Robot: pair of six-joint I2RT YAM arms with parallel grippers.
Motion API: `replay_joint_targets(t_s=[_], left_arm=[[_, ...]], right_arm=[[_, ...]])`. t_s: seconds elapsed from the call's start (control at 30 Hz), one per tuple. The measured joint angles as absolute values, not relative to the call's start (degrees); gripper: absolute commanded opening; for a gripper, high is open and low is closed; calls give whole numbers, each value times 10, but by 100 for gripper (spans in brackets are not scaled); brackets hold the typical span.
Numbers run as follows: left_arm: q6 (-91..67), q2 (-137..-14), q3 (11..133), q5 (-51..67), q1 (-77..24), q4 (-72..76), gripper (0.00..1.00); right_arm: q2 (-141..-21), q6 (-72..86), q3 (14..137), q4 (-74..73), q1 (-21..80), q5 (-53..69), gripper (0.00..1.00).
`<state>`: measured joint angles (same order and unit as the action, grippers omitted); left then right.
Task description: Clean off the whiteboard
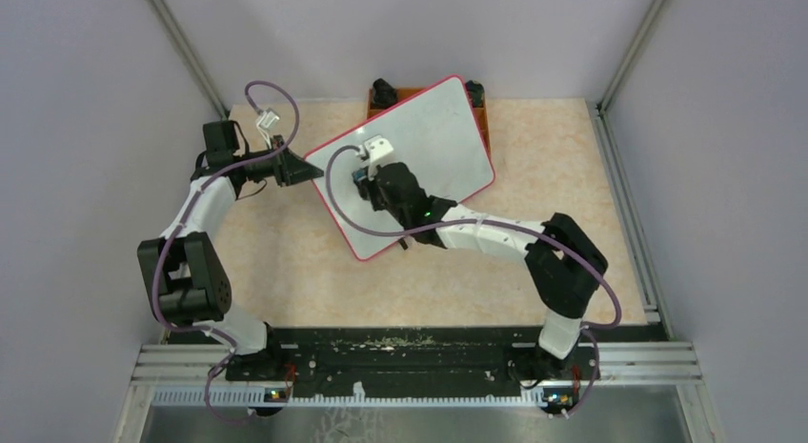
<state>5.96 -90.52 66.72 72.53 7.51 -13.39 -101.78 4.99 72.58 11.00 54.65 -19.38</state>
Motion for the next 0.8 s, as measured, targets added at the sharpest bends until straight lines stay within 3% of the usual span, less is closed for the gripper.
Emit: replay_joint_targets(t_s=[0.27,0.6,0.8], left_arm=[[61,-905,667,736,74,-134,0],[61,-905,668,732,73,-135,0],[60,-905,671,725,71,-138,0]], right_arm=[[-900,57,639,41,391,-218,0],[-686,162,593,-210,235,-214,0],[-616,213,516,-336,231,-192,0]])
